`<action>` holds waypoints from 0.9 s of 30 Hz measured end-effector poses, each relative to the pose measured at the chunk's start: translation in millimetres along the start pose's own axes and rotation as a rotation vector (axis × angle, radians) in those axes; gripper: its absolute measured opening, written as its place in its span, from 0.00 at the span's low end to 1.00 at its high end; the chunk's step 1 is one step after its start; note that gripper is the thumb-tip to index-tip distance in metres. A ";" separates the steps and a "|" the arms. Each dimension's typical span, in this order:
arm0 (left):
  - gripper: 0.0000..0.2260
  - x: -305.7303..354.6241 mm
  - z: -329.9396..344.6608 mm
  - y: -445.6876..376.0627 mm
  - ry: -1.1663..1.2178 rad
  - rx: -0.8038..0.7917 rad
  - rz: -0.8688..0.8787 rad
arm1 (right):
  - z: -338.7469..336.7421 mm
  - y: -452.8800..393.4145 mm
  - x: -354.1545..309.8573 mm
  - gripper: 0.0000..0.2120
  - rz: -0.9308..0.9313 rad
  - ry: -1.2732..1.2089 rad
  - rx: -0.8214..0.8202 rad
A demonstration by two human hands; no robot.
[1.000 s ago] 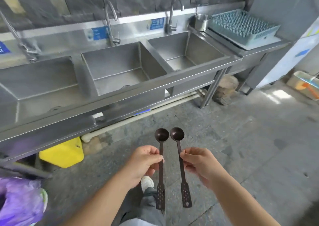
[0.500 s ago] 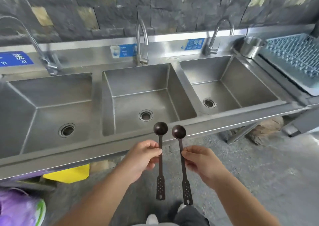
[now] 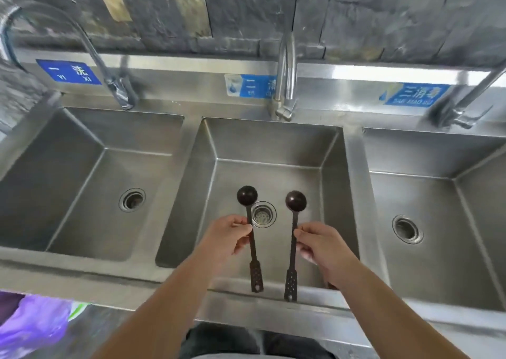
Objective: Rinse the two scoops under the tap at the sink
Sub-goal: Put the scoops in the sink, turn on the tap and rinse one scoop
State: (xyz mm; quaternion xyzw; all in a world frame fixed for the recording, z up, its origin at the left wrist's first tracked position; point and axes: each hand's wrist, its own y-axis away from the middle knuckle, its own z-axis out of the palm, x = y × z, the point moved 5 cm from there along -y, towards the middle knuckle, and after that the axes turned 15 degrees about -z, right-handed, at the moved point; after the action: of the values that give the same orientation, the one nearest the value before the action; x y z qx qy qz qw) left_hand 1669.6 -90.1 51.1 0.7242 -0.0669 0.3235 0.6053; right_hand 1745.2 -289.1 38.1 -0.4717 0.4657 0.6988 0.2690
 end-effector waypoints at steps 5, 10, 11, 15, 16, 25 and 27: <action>0.03 5.5 -2.7 -88.8 0.112 0.055 -0.139 | -14.6 -80.8 43.0 0.06 0.137 0.034 0.028; 0.04 -19.5 -8.7 -179.4 0.060 0.121 -0.248 | -25.8 -145.8 110.7 0.05 0.257 0.090 0.181; 0.03 -27.2 -9.4 -195.7 0.035 0.143 -0.267 | -28.5 -156.4 123.8 0.06 0.271 0.111 0.218; 0.08 -56.0 -12.8 -254.6 -0.052 0.233 -0.282 | -35.4 -190.3 168.4 0.09 0.273 0.127 0.300; 0.08 -62.4 -12.7 -267.2 -0.074 0.236 -0.283 | -37.3 -196.2 177.8 0.09 0.273 0.133 0.311; 0.13 -102.3 -1.1 -325.7 -0.081 0.220 -0.307 | -36.6 -219.6 246.0 0.07 0.346 0.163 0.313; 0.13 -105.5 0.1 -331.9 -0.058 0.243 -0.317 | -35.1 -222.3 254.7 0.09 0.355 0.176 0.311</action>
State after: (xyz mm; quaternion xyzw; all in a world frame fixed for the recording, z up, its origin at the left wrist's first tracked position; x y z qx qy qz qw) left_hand 1749.3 -35.6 -283.4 0.8025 0.0700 0.2089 0.5544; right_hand 1836.2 -243.3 -286.2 -0.3946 0.6648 0.6112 0.1697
